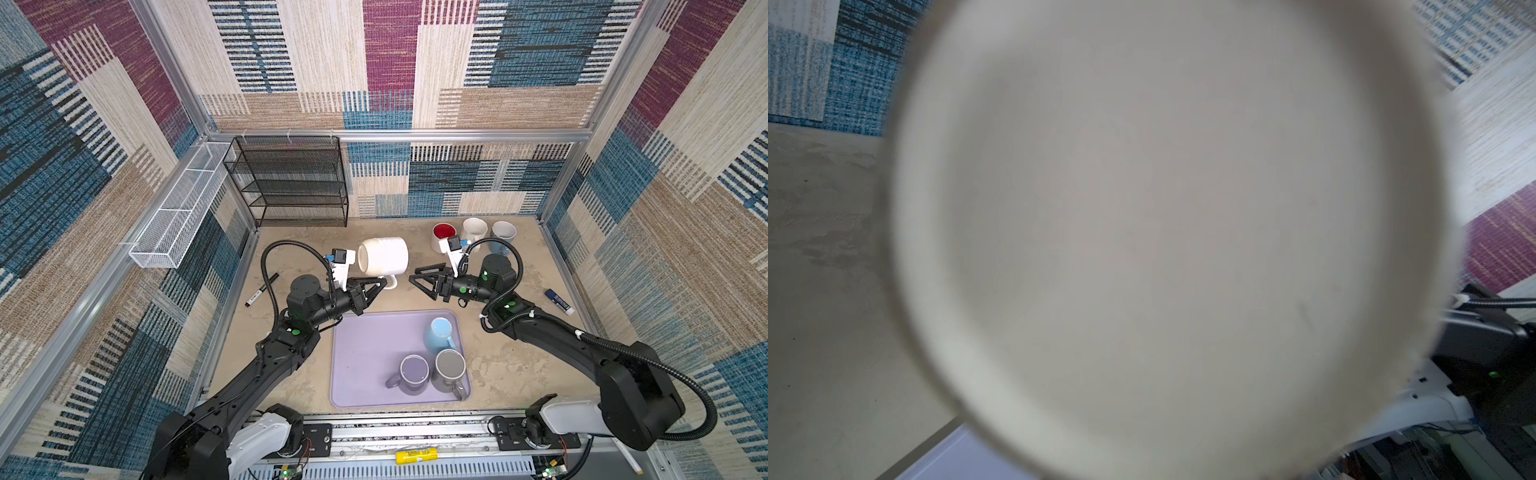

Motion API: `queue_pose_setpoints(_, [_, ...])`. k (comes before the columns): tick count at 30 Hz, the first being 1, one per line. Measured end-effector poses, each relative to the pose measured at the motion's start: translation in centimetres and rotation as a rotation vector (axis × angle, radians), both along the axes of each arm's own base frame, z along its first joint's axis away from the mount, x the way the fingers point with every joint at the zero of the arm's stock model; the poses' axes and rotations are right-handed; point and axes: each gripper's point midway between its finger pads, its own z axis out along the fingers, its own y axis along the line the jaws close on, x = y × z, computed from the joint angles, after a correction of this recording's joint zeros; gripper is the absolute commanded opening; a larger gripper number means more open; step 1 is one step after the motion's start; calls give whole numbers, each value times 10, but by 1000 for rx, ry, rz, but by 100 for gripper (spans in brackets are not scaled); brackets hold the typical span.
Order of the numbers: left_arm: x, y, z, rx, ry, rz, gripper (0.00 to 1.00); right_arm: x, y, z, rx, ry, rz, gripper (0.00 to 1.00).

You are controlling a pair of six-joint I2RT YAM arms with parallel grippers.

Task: Turn the mug right side up
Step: 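Carry the mug toward the right gripper while the right gripper reaches toward it, then close the right gripper on the mug's rim while the left gripper holds it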

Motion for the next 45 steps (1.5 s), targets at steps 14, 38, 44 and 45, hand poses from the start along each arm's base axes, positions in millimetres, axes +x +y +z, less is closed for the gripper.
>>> queue_pose_setpoints(14, [-9,-4,19,-102,-79,-69,0,-24,22,27,77,-63,91,62])
queue_pose_setpoints(38, [-28,-7,35,-190,-148,-162,0,-35,41,53,150,-115,149,37])
queue_pose_setpoints(44, [-29,-7,37,-200,-151,-165,0,-38,46,55,158,-112,166,35])
queue_pose_setpoints(45, [-29,-7,38,-201,-154,-166,0,-39,46,55,159,-113,170,35])
